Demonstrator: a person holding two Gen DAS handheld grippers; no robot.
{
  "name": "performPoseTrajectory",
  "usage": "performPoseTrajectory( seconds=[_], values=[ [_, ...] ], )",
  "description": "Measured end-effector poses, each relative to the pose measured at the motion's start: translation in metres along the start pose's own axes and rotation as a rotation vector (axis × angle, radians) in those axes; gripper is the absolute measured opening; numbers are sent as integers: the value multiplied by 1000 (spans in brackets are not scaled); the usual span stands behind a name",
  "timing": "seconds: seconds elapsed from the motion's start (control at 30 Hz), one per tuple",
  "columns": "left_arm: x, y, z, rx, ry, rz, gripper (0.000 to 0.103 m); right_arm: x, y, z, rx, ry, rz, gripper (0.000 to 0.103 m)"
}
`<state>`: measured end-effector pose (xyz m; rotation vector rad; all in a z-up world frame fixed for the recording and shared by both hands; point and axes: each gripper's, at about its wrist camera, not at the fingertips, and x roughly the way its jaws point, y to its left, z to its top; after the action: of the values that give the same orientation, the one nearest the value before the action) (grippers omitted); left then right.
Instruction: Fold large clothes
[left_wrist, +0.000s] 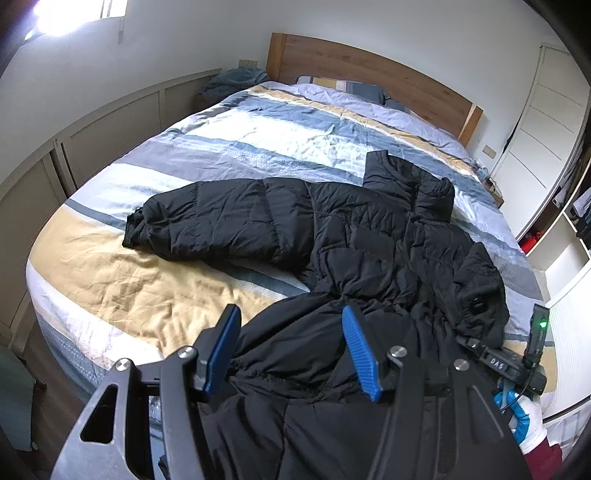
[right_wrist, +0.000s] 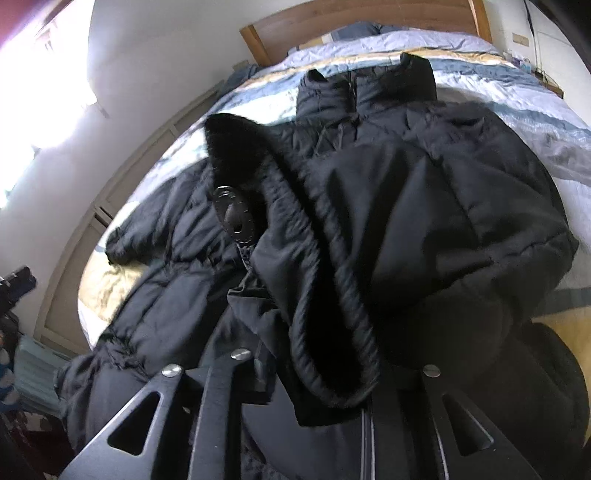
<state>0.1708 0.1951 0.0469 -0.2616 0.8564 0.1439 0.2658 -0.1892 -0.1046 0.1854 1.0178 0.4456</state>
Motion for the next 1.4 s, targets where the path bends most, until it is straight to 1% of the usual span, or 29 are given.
performPoseTrajectory(
  seconds=[0.03,0.07,0.1,0.27,0.33,0.4,0.47,0.57,0.67,0.73,0.83,0.97,1.1,1.2,1.3,1.4],
  values=[
    [-3,-4,-1,8,-2,-1,55,-2,3,-2,-7,8,4,38],
    [-5,-8,-2,16,-5,-2,55,-2,9,-5,-18,13,12,48],
    [-9,-13,-3,28,-7,-2,55,-4,11,-8,-29,12,19,54],
    [-21,-33,-9,69,-8,-9,55,-21,22,-17,-77,-3,46,54],
    [-22,-41,-10,79,-3,-11,55,-33,25,-20,-90,-19,71,54],
    [-20,-52,-12,89,9,-16,55,-47,26,-21,-106,-42,74,54],
    [-17,-65,-13,99,19,-25,55,-64,20,-19,-112,-68,71,54],
    [-8,-86,-14,110,35,-48,55,-90,2,-14,-98,-117,34,54],
    [12,-118,-12,135,65,-79,55,-108,-23,-5,-71,-157,-16,55],
    [27,-139,-12,163,81,-77,55,-115,-43,1,-53,-180,-44,56],
    [58,-174,-10,198,116,-71,55,-116,-66,13,-30,-194,-71,57],
    [98,-218,-1,234,140,-67,55,-108,-91,35,-29,-201,-90,60],
    [144,-265,7,283,151,-81,55,-90,-112,62,-31,-203,-114,60],
    [174,-289,6,315,161,-86,55,-74,-124,76,-23,-196,-121,60],
    [203,-301,2,333,184,-70,55,-49,-136,83,-12,-165,-129,60],
    [232,-300,-12,344,219,-42,55,-24,-145,81,5,-128,-125,60]
  ],
)
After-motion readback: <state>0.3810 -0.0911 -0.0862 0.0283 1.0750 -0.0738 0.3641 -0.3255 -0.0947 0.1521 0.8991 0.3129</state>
